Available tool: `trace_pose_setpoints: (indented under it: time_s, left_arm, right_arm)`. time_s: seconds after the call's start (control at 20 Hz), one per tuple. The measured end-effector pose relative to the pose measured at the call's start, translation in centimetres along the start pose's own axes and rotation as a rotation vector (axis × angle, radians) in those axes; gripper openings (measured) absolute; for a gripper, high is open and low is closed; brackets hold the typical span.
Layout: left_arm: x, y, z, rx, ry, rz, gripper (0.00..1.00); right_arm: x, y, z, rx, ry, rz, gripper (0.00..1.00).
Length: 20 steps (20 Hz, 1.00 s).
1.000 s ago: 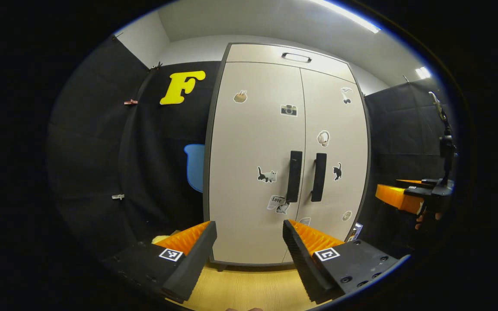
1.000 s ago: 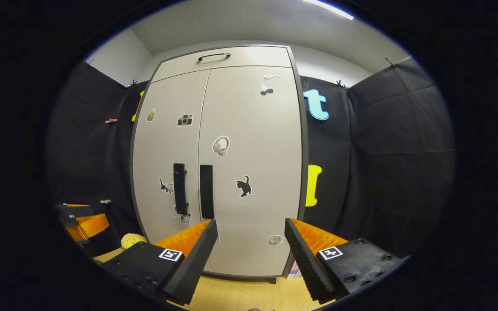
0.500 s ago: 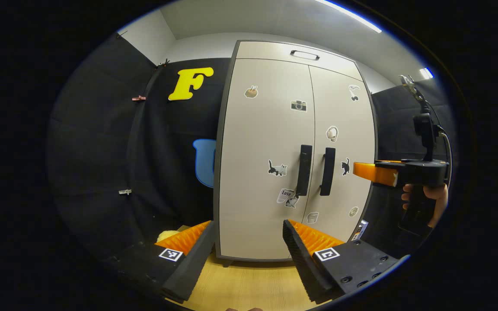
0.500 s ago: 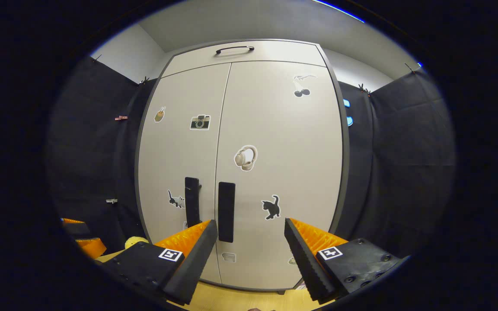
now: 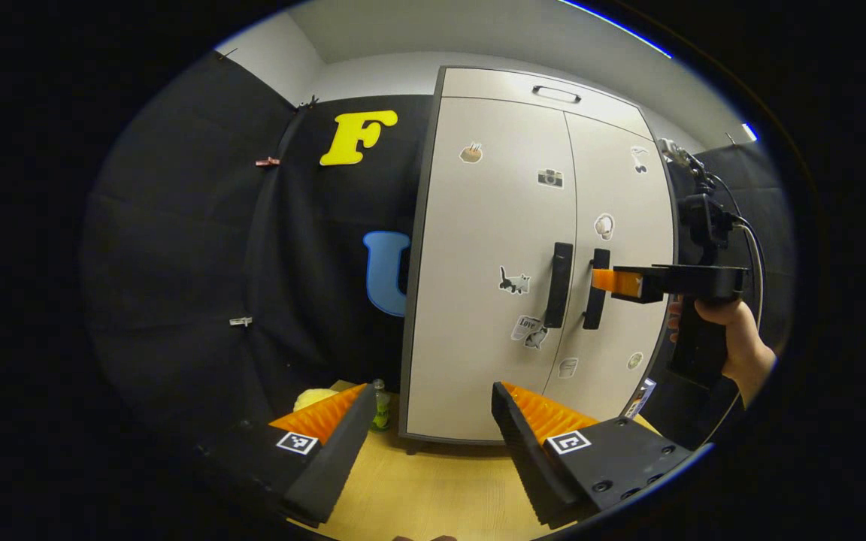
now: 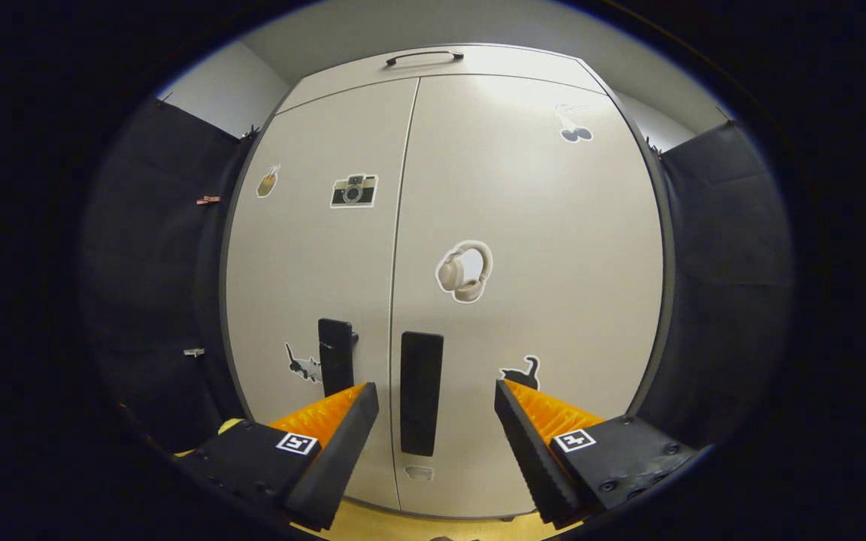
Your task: Open the right door of the double-door shoe cabinet with the right hand, and open the left door with the left hand.
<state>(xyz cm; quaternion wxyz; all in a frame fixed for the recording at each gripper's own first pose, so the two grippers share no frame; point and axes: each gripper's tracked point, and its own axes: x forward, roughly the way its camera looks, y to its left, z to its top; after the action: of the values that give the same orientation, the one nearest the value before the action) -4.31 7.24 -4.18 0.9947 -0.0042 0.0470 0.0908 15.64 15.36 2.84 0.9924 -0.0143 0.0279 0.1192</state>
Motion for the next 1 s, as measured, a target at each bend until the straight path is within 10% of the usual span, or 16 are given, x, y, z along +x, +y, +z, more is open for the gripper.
trace_pose_setpoints:
  time_s: [0.55,0.8,1.0]
  left_arm:
    - [-0.6,2.4,-0.5,-0.018,0.009,0.054,0.95]
    - [-1.0,2.5,-0.7,-0.023,0.007,0.050,0.95]
    - [-1.1,2.3,-1.0,-0.005,0.008,0.046,0.95]
  right_arm:
    - [3.6,0.6,-1.5,-0.015,0.044,-0.044,0.92]
    - [3.8,0.7,-2.1,0.040,0.077,-0.062,0.40]
    - [3.7,0.7,-2.0,0.077,0.073,-0.054,0.32]
